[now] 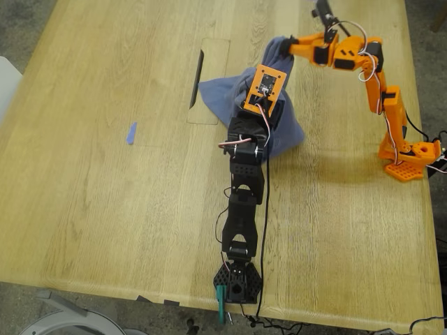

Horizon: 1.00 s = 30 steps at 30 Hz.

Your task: Fold a T-shirt

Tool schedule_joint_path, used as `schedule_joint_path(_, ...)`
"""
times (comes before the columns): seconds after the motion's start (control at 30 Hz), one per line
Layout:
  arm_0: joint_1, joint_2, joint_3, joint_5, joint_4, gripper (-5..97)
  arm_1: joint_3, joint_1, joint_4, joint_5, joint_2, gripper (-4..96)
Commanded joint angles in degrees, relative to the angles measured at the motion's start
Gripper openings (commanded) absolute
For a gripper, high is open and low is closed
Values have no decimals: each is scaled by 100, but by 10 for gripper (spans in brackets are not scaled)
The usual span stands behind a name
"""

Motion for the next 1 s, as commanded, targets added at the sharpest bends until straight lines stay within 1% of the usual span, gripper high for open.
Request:
schedule_joint_path(0.0,-88,1107,-220,44,-466,-1,-123,62,-334,-53,562,1)
schedule_joint_path(0.2,-79,1503,-237,62,-694,-1,-123,325,-501,-79,826,1)
schedule_joint_path(0.5,18,1898,-237,70,-694,-2,-123,729,-633,-114,1072,1)
schedule_joint_path(0.6,202,1925,-237,97,-765,-2,-123,791,-694,-123,1134,1)
schedule_joint_path(0.73,729,1872,-237,132,-984,-2,-123,888,-861,-97,1195,1)
schedule_joint_path(0.87,1222,1802,-237,176,-1380,-2,-123,1081,-1160,-114,1230,1)
schedule_joint_path(0.97,1362,1767,-237,202,-1898,-2,-123,1274,-1301,-114,1283,1)
